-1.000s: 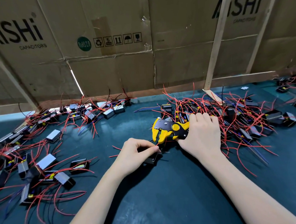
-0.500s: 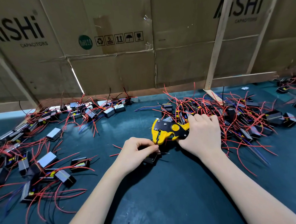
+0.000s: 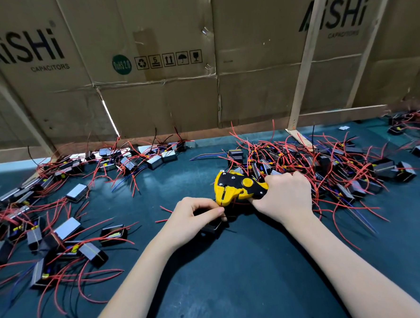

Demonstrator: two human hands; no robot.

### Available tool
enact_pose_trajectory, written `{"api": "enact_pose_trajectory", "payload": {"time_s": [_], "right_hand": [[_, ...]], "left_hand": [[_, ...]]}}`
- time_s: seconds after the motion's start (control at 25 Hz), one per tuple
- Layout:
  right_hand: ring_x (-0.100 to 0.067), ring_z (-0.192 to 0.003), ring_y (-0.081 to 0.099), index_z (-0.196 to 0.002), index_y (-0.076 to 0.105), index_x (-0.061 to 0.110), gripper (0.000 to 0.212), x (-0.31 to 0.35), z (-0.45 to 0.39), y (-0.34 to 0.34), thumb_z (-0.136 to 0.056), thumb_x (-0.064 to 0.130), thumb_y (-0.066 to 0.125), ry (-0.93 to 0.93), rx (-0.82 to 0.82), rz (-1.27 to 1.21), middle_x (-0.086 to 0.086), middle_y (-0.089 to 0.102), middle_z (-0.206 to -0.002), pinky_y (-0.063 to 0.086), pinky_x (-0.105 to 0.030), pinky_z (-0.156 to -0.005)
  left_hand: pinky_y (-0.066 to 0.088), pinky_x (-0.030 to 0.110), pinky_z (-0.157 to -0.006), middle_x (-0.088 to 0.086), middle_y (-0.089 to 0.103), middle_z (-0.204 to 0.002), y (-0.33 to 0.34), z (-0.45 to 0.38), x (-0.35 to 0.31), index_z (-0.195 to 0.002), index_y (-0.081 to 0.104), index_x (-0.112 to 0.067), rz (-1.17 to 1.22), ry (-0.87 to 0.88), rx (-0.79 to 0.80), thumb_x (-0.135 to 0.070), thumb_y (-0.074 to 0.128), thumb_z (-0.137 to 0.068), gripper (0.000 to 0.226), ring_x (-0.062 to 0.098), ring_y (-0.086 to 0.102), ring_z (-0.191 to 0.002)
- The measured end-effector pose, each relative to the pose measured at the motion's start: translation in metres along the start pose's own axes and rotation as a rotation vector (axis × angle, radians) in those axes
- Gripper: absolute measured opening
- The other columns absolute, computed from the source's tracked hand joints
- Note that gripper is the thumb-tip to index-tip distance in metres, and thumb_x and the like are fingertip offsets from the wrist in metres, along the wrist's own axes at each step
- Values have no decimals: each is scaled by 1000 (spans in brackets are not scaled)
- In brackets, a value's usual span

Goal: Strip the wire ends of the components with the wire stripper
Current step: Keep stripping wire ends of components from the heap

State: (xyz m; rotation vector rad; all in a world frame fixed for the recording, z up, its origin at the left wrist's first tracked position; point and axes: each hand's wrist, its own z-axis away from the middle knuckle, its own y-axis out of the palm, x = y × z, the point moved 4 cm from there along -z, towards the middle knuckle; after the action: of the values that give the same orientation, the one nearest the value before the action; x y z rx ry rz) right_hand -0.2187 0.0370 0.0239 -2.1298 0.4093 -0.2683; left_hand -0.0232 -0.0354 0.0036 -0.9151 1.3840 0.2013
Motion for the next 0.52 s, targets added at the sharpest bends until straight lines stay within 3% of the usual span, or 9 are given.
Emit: {"api": "enact_pose_trajectory", "payload": {"time_s": [0.2,0.36,0.52], "right_hand": [[-33,-81,57,-87,64,6,56,-8,-1,-1,-52,47,80,12,-99,39,-12,62,-82,40,-42,-78],[-33,-81,57,-83,63,7,54,-17,0,2,-51,46,82,80,-124,0,-11,62,-81,39,-42,-78],[-32,-78,57,-81,64,7,53,-18,0,4,-52,47,82,77,-139,-15,-10,63,-80,38,-41,-77]], "left_hand": [[52,22,-78,1,75,-85,-4,3,0,-82,76,-22,-3,31,97,-32,73,-86,11,10,68,-81],[57,33,-77,9,74,-89,-6,4,2,-84,77,-19,60,18,169,-26,77,-83,7,21,70,-81],[52,24,-69,2,73,-76,-3,1,4,-79,76,-19,93,-15,20,-23,76,-84,7,11,67,-70]]}}
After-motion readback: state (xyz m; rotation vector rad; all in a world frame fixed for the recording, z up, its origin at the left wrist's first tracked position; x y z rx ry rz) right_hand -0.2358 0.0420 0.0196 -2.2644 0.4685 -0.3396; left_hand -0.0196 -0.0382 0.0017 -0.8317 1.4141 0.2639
